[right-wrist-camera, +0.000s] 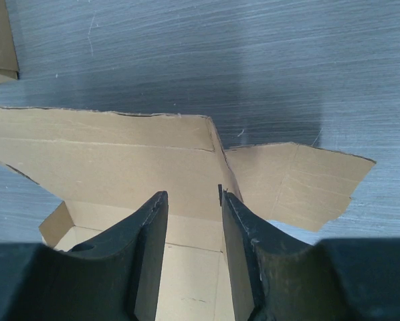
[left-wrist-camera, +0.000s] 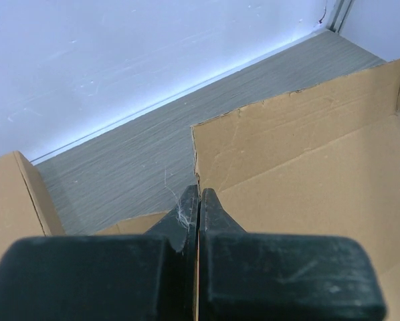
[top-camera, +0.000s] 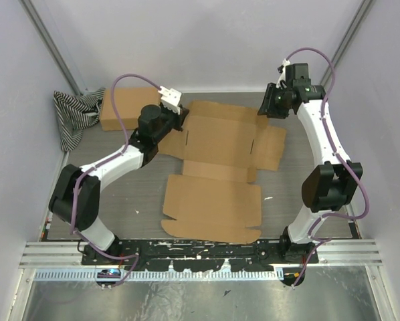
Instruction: Fold the paper box
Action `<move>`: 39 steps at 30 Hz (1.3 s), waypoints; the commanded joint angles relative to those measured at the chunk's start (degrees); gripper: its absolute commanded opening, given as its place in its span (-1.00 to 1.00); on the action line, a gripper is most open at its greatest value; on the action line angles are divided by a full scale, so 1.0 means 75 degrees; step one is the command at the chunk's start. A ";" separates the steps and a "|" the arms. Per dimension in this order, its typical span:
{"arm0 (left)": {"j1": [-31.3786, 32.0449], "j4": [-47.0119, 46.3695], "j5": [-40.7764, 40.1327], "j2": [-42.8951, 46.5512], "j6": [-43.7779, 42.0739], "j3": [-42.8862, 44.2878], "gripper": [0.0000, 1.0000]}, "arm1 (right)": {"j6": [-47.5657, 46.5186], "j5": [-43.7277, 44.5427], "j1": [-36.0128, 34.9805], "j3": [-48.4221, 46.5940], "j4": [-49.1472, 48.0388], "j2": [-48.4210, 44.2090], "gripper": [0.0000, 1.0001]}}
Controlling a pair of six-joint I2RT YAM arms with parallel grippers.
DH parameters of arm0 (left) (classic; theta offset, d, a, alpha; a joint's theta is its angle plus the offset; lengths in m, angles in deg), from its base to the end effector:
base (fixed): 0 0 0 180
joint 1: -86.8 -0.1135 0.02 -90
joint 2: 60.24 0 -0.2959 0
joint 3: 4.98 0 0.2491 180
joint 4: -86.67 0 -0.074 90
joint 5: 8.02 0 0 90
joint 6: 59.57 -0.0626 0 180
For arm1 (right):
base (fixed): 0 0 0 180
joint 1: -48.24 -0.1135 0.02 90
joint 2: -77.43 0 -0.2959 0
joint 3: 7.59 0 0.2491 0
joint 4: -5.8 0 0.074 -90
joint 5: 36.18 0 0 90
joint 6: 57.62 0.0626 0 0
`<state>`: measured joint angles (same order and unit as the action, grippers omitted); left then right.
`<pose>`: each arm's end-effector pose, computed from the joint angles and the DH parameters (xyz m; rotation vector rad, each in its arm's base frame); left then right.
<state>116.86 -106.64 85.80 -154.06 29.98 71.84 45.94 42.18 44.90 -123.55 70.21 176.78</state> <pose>0.3563 -0.2110 0.3271 0.4849 1.5814 -0.4494 0.3963 0.0358 0.3764 0.1205 2.4142 0.3805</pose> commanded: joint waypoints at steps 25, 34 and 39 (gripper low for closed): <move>0.0034 -0.1747 0.0355 0.0904 -0.0500 -0.0944 -1.00 | -0.0197 0.0683 -0.0059 -0.0409 0.0065 -0.0485 -0.17; 0.0034 -0.1851 0.0500 0.0932 -0.0416 -0.0963 -1.00 | -0.0279 0.0401 -0.0054 -0.0394 0.0114 -0.0192 -0.19; 0.0035 -0.1863 0.0540 0.0965 -0.0409 -0.0968 -1.00 | -0.0319 0.0321 -0.0057 -0.0453 0.0148 -0.0036 -0.23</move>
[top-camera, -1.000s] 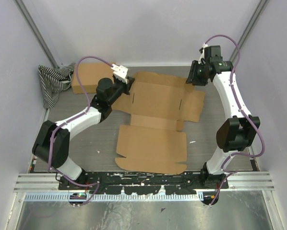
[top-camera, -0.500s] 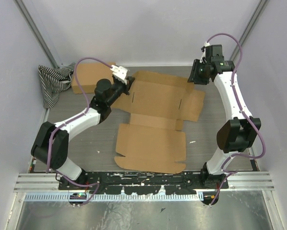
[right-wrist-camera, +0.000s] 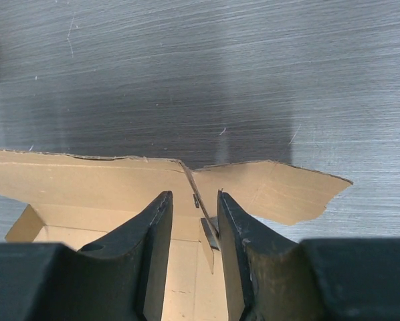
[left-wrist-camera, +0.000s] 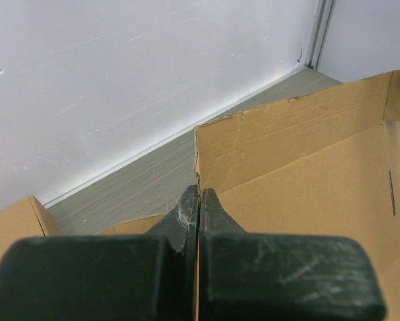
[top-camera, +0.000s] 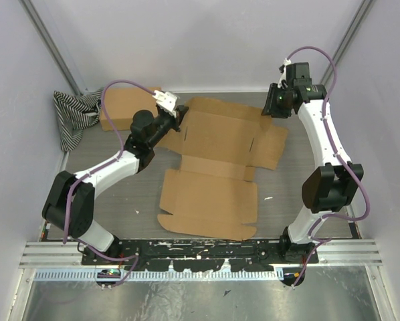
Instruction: Fold the paper box
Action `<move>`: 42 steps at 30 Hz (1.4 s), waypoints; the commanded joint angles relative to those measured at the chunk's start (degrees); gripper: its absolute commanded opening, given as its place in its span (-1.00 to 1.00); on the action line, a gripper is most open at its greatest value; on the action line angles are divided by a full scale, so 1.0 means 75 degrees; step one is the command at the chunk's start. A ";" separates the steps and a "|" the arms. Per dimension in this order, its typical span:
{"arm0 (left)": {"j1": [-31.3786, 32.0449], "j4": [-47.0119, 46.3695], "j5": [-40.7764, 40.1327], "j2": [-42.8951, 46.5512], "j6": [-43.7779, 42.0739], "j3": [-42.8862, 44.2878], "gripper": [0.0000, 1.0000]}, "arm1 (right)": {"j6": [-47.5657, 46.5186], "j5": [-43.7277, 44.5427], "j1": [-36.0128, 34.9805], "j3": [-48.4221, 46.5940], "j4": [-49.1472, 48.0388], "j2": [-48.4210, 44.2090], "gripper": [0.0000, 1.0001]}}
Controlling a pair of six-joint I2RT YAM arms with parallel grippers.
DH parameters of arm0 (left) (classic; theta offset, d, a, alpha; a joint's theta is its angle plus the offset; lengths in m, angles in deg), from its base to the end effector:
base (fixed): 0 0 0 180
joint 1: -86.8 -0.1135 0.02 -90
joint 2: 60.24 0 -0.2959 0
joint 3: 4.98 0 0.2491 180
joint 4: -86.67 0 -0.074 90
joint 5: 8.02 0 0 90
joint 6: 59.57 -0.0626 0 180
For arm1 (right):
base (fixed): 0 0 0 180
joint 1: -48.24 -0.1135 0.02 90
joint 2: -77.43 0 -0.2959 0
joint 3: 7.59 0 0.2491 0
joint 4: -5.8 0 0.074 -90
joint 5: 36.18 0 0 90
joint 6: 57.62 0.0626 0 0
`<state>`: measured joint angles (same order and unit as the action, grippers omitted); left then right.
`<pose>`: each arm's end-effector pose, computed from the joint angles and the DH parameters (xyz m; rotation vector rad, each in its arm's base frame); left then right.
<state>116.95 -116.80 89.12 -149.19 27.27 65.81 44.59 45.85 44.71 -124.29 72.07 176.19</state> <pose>0.3306 -0.2010 0.3443 0.5259 1.4013 -0.4729 0.3912 0.0328 0.3811 0.1193 2.4216 0.2936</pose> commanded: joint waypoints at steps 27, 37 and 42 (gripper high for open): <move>0.0024 0.4358 -0.1703 0.0785 0.0740 0.2059 1.00 | 0.0056 0.1605 -0.1394 0.2485 -0.5226 -0.1433 -0.98; 0.0029 0.7475 -0.1462 0.0271 0.1439 0.3525 -0.73 | -0.0179 0.2787 -0.2228 0.4324 -0.7331 -0.2083 -0.94; 0.0029 0.8037 -0.1012 0.0470 0.1956 0.3155 -0.72 | 0.0097 0.3241 -0.2334 0.4806 -0.7391 -0.2245 -0.95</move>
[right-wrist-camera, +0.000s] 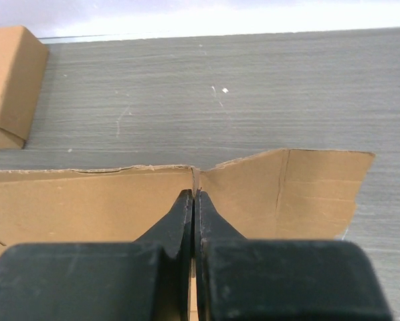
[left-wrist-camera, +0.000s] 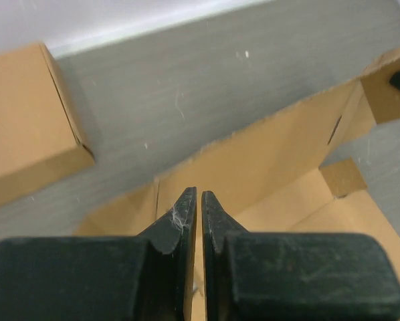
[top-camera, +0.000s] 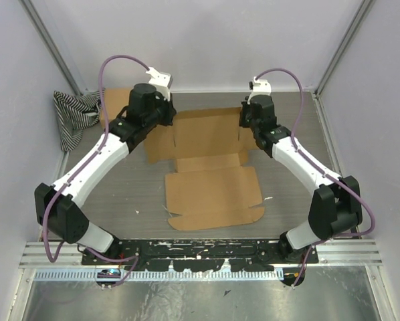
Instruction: Fold the paper box
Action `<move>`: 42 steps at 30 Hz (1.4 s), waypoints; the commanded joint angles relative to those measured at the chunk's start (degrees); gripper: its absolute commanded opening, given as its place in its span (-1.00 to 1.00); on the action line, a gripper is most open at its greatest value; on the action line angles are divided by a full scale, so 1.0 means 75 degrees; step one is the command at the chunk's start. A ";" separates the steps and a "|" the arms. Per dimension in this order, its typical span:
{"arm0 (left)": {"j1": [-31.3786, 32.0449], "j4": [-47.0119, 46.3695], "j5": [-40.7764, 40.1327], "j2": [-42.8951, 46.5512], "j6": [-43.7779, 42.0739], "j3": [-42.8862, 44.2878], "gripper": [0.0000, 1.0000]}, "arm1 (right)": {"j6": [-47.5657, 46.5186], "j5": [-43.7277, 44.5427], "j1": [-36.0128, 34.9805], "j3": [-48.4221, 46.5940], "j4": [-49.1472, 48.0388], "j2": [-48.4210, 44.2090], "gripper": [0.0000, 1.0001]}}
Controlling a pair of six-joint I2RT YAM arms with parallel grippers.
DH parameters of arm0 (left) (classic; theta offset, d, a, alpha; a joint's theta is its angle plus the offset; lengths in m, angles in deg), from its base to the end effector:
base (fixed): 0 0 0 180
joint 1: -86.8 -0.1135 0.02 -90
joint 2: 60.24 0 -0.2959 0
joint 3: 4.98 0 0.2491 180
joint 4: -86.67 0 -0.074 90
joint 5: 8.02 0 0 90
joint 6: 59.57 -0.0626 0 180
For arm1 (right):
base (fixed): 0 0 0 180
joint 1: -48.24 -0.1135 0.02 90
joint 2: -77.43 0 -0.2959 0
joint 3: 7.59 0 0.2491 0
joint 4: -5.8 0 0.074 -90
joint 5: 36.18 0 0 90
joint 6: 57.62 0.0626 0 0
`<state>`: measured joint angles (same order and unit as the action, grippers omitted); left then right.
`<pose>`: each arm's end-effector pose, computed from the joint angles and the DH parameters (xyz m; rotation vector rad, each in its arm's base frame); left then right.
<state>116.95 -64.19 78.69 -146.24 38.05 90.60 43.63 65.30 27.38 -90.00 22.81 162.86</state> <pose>0.3249 -0.1845 0.4044 0.3387 1.9009 -0.3886 0.3524 0.1209 0.3490 -0.0261 1.9173 0.1854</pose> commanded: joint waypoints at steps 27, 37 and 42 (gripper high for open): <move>0.0270 0.1172 -0.0171 0.0437 0.1162 -0.0608 -0.66 | 0.0758 0.0938 -0.0100 0.2821 -0.2156 -0.2270 -0.97; 0.0362 0.1240 -0.0574 -0.0200 0.0872 -0.0212 -0.64 | 0.0725 0.0794 -0.0207 0.2884 -0.2032 -0.2592 -0.97; 0.0406 0.1526 -0.0816 -0.0374 0.0670 0.0231 -0.61 | 0.0616 0.0698 -0.0250 0.2739 -0.1778 -0.2657 -0.97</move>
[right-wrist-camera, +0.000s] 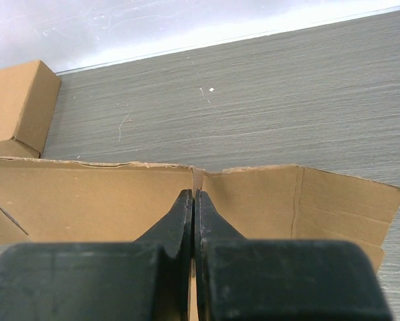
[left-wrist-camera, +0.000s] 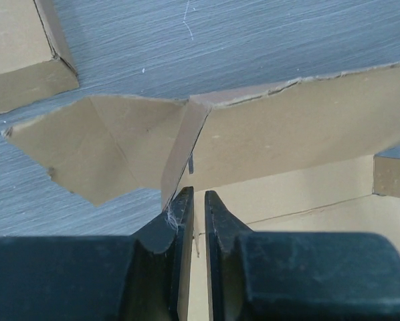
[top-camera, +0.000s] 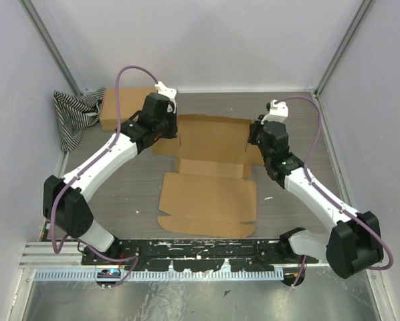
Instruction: Fold the paper box
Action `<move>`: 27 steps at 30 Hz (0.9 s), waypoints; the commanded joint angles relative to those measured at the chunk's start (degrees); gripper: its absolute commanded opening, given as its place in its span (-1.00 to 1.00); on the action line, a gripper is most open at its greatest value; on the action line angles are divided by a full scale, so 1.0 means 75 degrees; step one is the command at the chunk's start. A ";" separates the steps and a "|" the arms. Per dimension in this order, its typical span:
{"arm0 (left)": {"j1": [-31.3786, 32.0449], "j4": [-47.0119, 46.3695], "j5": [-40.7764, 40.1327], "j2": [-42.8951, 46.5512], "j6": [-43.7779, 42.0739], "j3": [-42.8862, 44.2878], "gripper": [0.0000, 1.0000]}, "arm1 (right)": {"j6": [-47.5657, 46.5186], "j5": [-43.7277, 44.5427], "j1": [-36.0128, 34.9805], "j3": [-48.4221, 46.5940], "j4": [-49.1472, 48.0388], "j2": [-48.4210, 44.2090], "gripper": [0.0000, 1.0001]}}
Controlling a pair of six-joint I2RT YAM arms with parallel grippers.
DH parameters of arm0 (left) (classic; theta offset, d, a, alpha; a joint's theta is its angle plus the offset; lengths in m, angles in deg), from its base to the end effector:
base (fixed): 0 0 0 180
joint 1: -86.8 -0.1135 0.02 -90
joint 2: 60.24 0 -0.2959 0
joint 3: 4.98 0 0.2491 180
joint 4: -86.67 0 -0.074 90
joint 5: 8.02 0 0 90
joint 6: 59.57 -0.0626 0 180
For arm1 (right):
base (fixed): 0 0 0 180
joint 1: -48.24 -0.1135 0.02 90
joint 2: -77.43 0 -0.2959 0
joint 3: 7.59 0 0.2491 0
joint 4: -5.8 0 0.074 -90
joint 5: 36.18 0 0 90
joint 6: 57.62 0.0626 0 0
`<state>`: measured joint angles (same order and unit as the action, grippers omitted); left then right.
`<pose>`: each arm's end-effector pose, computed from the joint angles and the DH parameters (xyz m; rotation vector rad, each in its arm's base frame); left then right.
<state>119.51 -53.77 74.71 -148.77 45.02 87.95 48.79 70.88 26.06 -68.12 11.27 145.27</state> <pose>0.3173 -0.1944 0.3500 0.2744 2.1807 -0.3293 0.2718 0.0910 0.3262 0.1231 1.7848 0.2173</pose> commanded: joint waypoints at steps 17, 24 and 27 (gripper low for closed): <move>0.0133 0.0621 -0.0874 -0.0337 -0.1367 0.1363 -0.09 | -0.0190 -0.0270 -0.0090 -0.0443 0.0126 -0.0246 -0.95; 0.0141 0.0954 -0.0704 -0.0874 -0.1334 0.1700 -0.33 | -0.0228 -0.0282 -0.0091 -0.0542 0.0293 -0.0231 -0.95; 0.0144 0.1021 -0.0720 -0.1000 -0.1324 0.1755 -0.33 | -0.0236 -0.0300 -0.0092 -0.0541 0.0313 -0.0231 -0.95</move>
<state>120.34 -47.93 68.79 -155.18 35.76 98.97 47.58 69.11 25.74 -69.21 15.38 145.18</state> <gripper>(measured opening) 0.338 0.041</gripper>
